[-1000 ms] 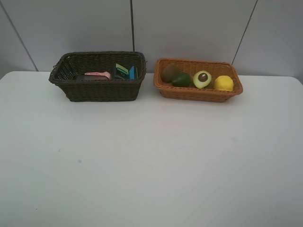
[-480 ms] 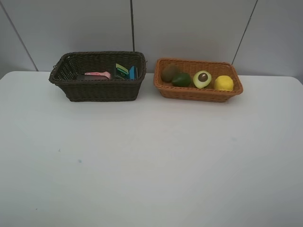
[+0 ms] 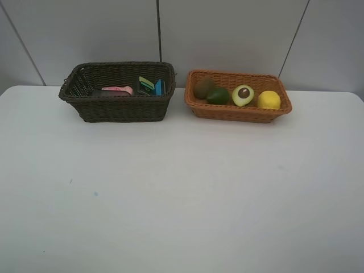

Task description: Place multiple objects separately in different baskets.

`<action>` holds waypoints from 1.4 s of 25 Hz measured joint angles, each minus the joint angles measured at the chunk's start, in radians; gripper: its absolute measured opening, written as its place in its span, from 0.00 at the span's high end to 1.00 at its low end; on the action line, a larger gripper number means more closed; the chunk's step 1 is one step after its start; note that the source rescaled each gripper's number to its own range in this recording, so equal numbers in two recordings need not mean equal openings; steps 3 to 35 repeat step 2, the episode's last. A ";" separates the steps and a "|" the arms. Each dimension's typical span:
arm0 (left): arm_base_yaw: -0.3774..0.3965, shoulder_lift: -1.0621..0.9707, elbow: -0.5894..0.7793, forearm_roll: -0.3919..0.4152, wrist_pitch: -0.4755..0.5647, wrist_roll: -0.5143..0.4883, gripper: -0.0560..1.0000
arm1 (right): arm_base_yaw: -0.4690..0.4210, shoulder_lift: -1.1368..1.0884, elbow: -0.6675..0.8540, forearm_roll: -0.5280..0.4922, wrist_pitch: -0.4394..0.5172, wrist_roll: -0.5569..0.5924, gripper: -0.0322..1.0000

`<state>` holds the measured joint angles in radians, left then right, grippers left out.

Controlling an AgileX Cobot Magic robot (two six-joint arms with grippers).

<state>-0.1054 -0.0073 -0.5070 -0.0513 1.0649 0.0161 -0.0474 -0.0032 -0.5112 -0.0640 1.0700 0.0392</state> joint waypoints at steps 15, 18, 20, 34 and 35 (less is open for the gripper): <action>0.000 0.000 0.000 0.000 0.000 0.000 0.00 | 0.000 0.000 0.000 0.000 0.000 0.000 0.00; 0.000 0.000 0.000 0.000 0.000 0.000 0.00 | 0.000 0.000 0.000 0.000 0.000 0.000 0.00; 0.000 0.000 0.000 0.000 0.000 0.000 0.00 | 0.000 0.000 0.000 0.000 0.000 0.000 0.00; 0.000 0.000 0.000 0.000 0.000 0.000 0.00 | 0.000 0.000 0.000 0.000 0.000 0.000 0.00; 0.000 0.000 0.000 0.000 0.000 0.000 0.00 | 0.000 0.000 0.000 0.000 0.000 0.000 0.00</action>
